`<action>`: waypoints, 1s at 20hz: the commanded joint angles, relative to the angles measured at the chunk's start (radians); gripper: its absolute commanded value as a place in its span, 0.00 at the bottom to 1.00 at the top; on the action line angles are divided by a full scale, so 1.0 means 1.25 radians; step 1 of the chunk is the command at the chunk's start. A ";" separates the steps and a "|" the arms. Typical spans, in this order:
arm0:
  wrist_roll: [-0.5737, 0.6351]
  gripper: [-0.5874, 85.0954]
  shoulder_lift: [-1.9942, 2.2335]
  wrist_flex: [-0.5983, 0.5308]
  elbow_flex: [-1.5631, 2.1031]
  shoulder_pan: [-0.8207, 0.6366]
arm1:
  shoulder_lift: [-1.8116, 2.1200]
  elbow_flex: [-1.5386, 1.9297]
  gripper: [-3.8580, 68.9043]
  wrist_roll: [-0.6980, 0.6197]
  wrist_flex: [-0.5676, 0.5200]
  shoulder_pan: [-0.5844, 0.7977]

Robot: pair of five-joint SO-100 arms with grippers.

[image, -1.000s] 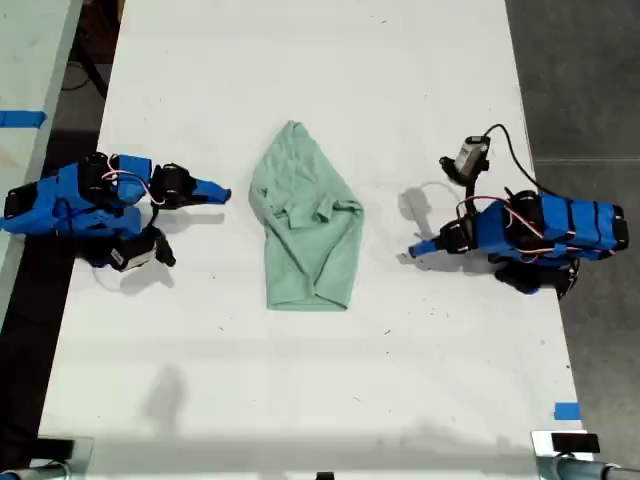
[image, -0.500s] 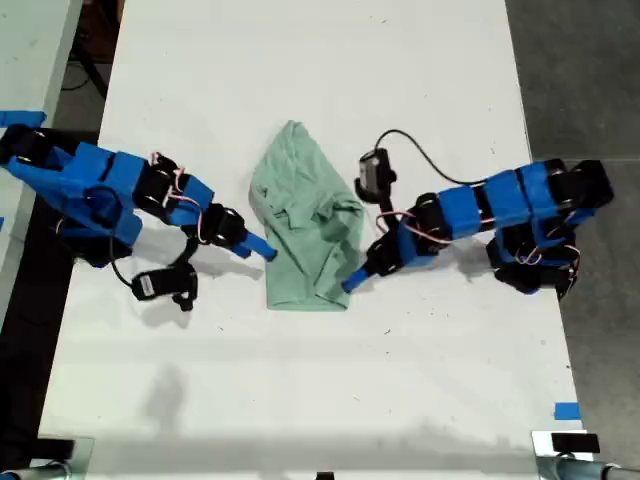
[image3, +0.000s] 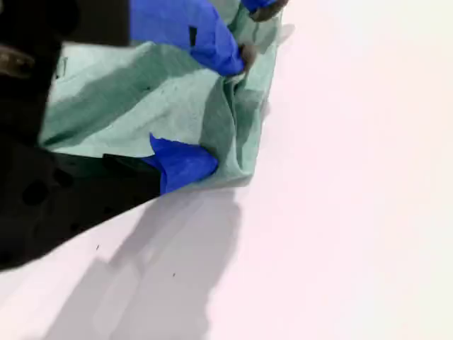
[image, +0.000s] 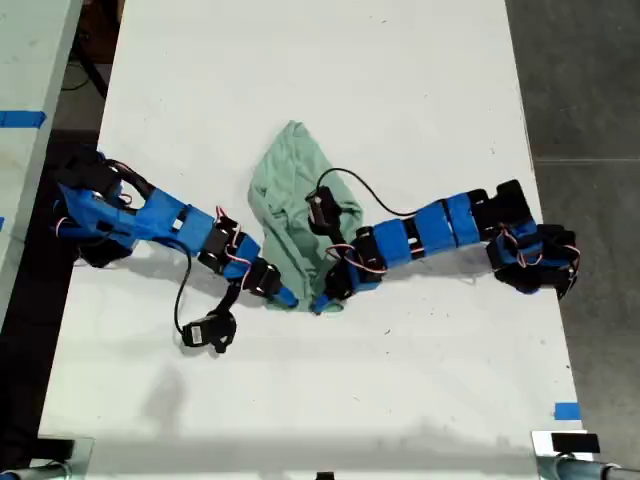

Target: Fold t shirt

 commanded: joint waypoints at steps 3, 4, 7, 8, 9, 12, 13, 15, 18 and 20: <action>0.033 0.00 -0.126 -0.009 -0.167 0.017 | -0.010 -0.038 0.06 0.027 -0.050 -0.042; 0.029 0.00 -0.121 0.001 -0.174 0.025 | -0.007 -0.048 0.06 0.034 -0.047 -0.055; 0.016 0.00 -0.099 0.131 -0.292 0.086 | -0.042 -0.209 0.06 0.058 0.045 -0.133; 0.010 0.00 -0.098 0.196 -0.367 0.114 | -0.044 -0.270 0.06 0.059 0.082 -0.156; 0.004 0.00 -0.092 0.255 -0.443 0.136 | -0.017 -0.291 0.06 0.058 0.094 -0.172; -0.002 0.00 0.006 0.373 -0.529 0.157 | 0.124 -0.281 0.06 -0.001 0.094 -0.164; 0.002 0.00 0.050 0.411 -0.522 0.146 | 0.171 -0.269 0.06 -0.043 0.094 -0.141; 0.025 0.00 0.118 0.501 -0.501 0.088 | 0.237 -0.258 0.06 -0.108 0.148 -0.063; 0.121 0.00 0.184 0.596 -0.496 -0.047 | 0.326 -0.221 0.06 -0.212 0.191 0.085; 0.196 0.00 0.215 0.638 -0.480 -0.150 | 0.341 -0.209 0.06 -0.279 0.228 0.196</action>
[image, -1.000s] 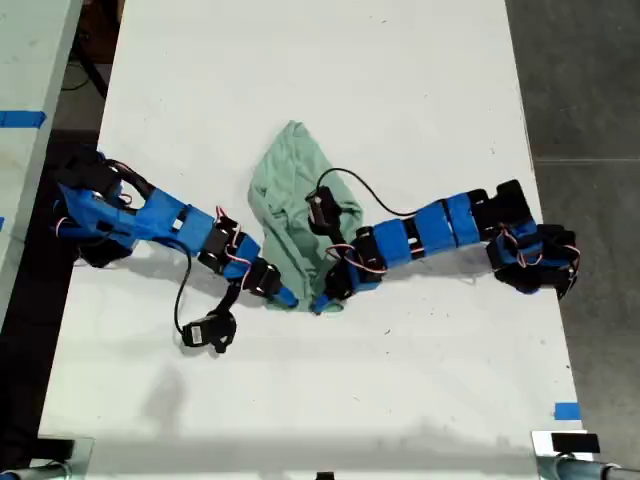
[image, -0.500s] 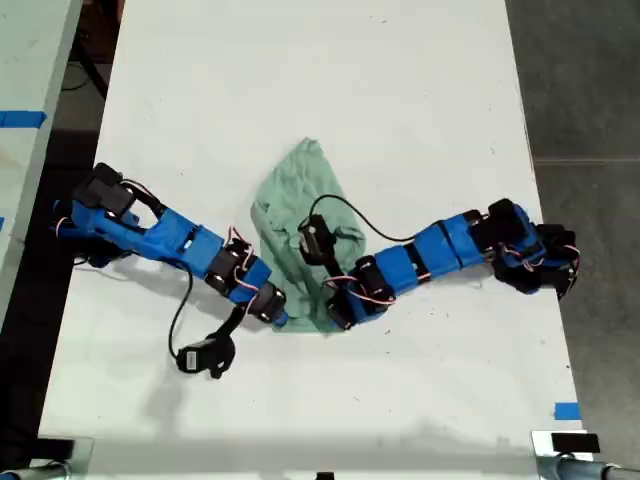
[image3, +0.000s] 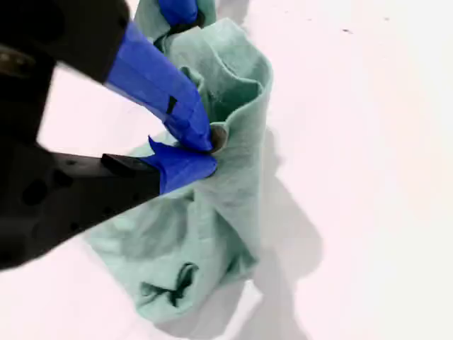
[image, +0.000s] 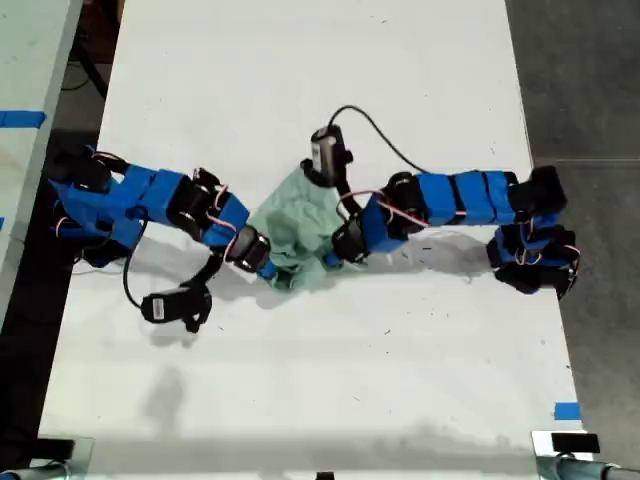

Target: Fold t shirt

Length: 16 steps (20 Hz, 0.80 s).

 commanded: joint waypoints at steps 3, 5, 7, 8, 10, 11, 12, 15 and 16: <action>0.179 0.00 0.092 0.048 0.059 -0.253 | 0.070 0.018 0.06 -0.144 0.053 0.256; 0.223 0.16 0.093 0.061 0.061 -0.333 | 0.069 0.020 0.25 -0.173 0.075 0.339; 0.252 0.21 0.137 0.079 0.054 -0.393 | 0.098 -0.005 0.53 -0.215 0.113 0.398; 0.266 0.21 0.184 0.082 0.054 -0.416 | 0.139 -0.009 0.54 -0.233 0.124 0.420; 0.295 0.21 0.295 0.082 0.045 -0.450 | 0.238 -0.005 0.54 -0.264 0.140 0.452; 0.304 0.21 0.347 0.082 0.038 -0.466 | 0.288 0.007 0.53 -0.271 0.145 0.464; 0.310 0.21 0.401 0.082 0.033 -0.479 | 0.341 0.032 0.52 -0.274 0.148 0.474; 0.286 0.16 0.593 0.079 0.061 -0.496 | 0.546 0.211 0.08 -0.237 0.152 0.493; 0.264 0.01 0.680 0.066 0.102 -0.498 | 0.632 0.295 0.07 -0.218 0.152 0.492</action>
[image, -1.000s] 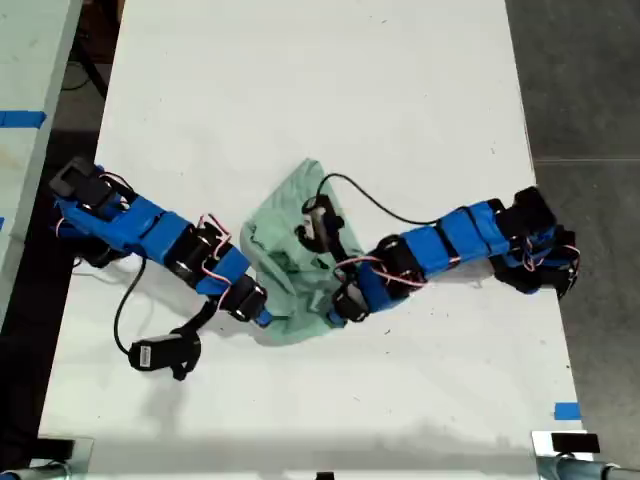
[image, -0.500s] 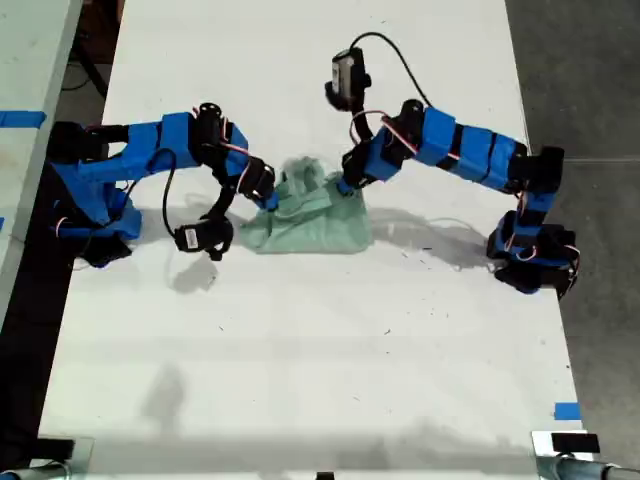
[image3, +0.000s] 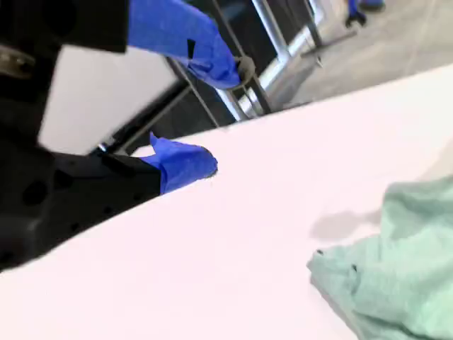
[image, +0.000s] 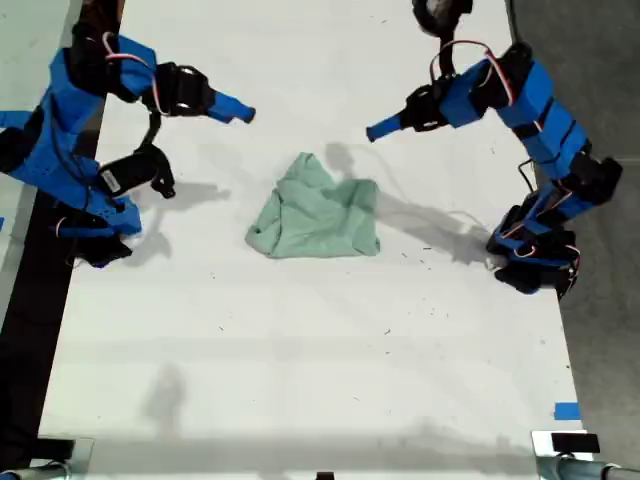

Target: Fold t shirt

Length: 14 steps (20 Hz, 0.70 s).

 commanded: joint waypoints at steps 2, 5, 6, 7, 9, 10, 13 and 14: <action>-0.086 0.00 0.346 -0.088 0.184 0.037 | 0.336 0.260 0.07 0.088 0.002 -0.044; -0.191 0.00 0.611 -0.355 0.661 0.168 | 0.621 0.526 0.07 0.212 -0.023 -0.183; -0.215 0.00 0.682 -0.454 0.833 0.202 | 0.704 0.625 0.07 0.268 -0.047 -0.256; -0.237 0.00 0.761 -0.534 0.994 0.220 | 0.794 0.744 0.07 0.324 -0.086 -0.334; -0.285 0.00 1.028 -0.610 1.296 0.236 | 0.995 1.020 0.07 0.394 -0.177 -0.450; -0.324 0.00 1.102 -0.607 1.406 0.247 | 1.141 1.160 0.07 0.421 -0.200 -0.486; -0.326 0.00 1.098 -0.693 1.574 0.255 | 1.219 1.399 0.07 0.449 -0.212 -0.515; -0.339 0.00 1.092 -0.643 1.605 0.239 | 1.219 1.455 0.07 0.434 -0.232 -0.507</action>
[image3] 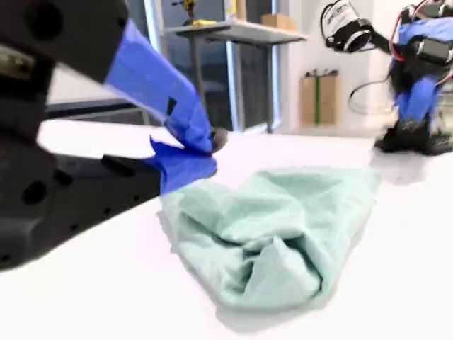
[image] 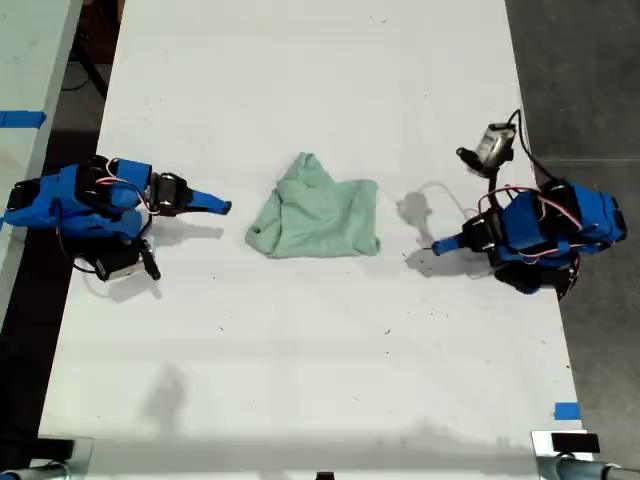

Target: Fold t shirt

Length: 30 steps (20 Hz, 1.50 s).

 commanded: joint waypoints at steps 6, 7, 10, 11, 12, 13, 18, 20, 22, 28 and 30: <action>0.136 0.04 0.013 0.201 0.080 -0.048 | 0.020 0.225 0.17 -0.222 -0.103 0.054; 0.086 0.05 0.016 0.200 0.080 -0.015 | 0.020 0.225 0.17 -0.229 -0.103 0.053; 0.083 0.05 0.016 0.200 0.080 0.081 | 0.020 0.226 0.17 -0.342 -0.106 0.052; 0.083 0.05 0.016 0.200 0.080 0.107 | 0.020 0.226 0.16 -0.344 -0.106 0.050; 0.083 0.05 0.016 0.200 0.080 0.128 | 0.020 0.226 0.16 -0.344 -0.106 0.050; 0.083 0.05 0.016 0.200 0.080 0.145 | 0.020 0.226 0.15 -0.344 -0.106 0.050; 0.083 0.05 0.016 0.200 0.080 0.194 | 0.020 0.226 0.14 -0.344 -0.106 0.050; 0.083 0.05 0.016 0.200 0.080 0.196 | 0.020 0.226 0.14 -0.344 -0.106 0.050; 0.083 0.05 0.016 0.200 0.080 0.195 | 0.020 0.226 0.14 -0.344 -0.106 0.050; 0.083 0.05 0.016 0.200 0.080 0.194 | 0.020 0.226 0.13 -0.344 -0.106 0.050; 0.083 0.05 0.016 0.200 0.080 0.194 | 0.020 0.226 0.13 -0.344 -0.106 0.050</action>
